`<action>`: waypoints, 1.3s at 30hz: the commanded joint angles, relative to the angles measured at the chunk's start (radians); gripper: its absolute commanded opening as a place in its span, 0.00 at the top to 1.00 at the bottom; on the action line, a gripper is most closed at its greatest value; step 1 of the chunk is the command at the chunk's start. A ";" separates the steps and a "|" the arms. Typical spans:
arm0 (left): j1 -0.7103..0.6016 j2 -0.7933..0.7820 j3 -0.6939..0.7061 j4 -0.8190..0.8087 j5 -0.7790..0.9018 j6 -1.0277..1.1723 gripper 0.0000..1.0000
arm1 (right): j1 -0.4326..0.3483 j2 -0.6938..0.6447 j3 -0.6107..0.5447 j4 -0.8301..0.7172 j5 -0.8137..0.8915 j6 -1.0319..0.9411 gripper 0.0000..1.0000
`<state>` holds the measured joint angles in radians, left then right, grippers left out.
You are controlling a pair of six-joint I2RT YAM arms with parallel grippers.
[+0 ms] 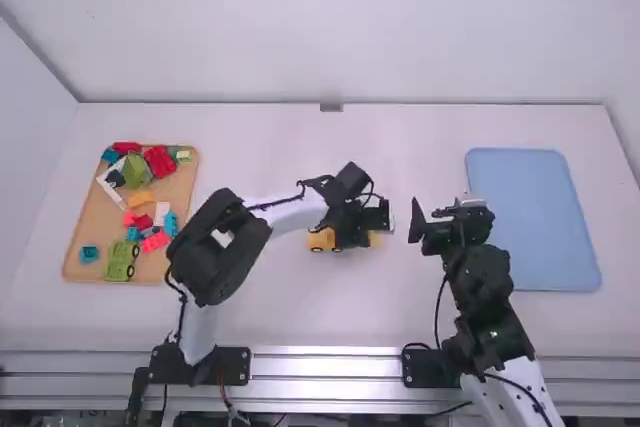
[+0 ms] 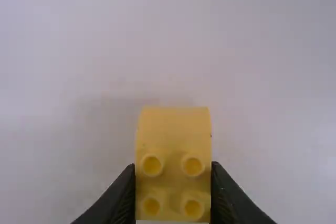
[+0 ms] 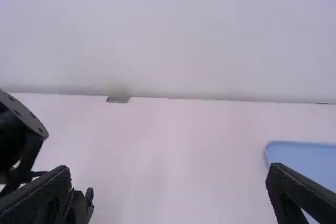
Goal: Assemble lego blocks to make yellow taxi
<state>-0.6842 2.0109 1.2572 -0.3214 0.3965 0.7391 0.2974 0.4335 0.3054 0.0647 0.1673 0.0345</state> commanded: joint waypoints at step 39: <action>0.338 -0.359 0.051 -0.173 0.349 0.157 0.01 | -0.135 0.394 0.127 0.055 -0.519 -0.331 0.02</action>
<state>-0.3706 1.6501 1.3167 -0.4759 0.5613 0.8516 0.1871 0.7799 0.3882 0.1192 -0.1612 -0.2089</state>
